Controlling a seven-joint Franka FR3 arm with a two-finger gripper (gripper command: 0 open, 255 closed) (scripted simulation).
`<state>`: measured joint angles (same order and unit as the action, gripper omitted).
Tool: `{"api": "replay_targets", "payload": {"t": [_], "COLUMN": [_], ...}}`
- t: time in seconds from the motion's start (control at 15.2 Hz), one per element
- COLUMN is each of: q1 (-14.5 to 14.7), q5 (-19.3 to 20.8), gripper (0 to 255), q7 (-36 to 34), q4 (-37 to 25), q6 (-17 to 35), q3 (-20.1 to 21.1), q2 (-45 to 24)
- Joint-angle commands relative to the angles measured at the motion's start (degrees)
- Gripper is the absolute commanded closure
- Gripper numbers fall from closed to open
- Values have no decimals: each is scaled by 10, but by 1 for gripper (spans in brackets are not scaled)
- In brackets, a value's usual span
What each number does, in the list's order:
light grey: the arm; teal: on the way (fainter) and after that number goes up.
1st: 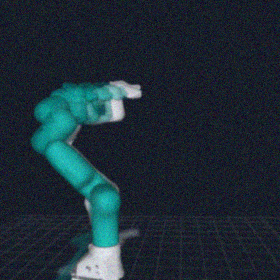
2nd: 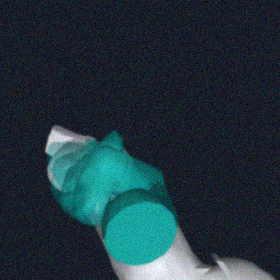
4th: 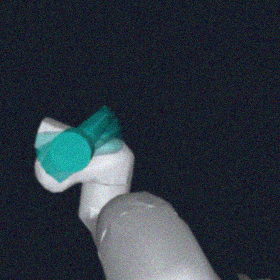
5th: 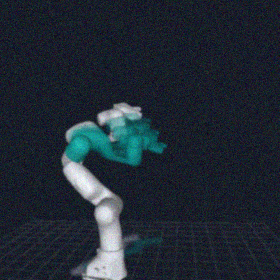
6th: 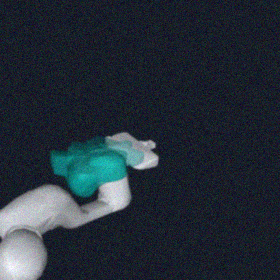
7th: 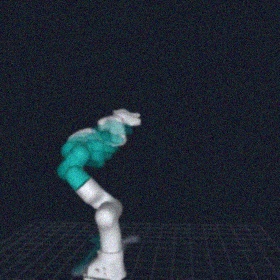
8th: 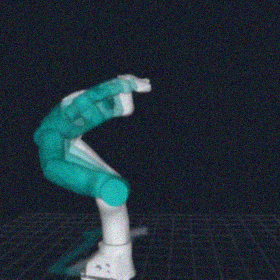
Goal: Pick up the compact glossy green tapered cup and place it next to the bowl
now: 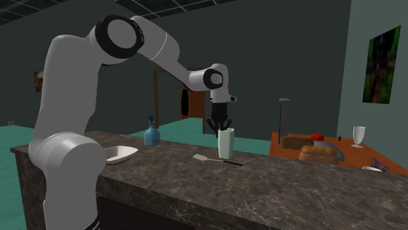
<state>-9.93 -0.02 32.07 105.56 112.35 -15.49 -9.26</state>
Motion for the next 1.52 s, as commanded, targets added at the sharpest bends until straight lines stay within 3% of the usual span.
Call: {"api": "replay_targets", "payload": {"t": [0.0, 1.45], "q1": [0, -1], "q5": [2, 4], "gripper": [255, 255], "q7": [0, 3], "q4": [-8, -166], "q6": [-14, -181], "q3": [0, -2], "q2": [6, 16]}}
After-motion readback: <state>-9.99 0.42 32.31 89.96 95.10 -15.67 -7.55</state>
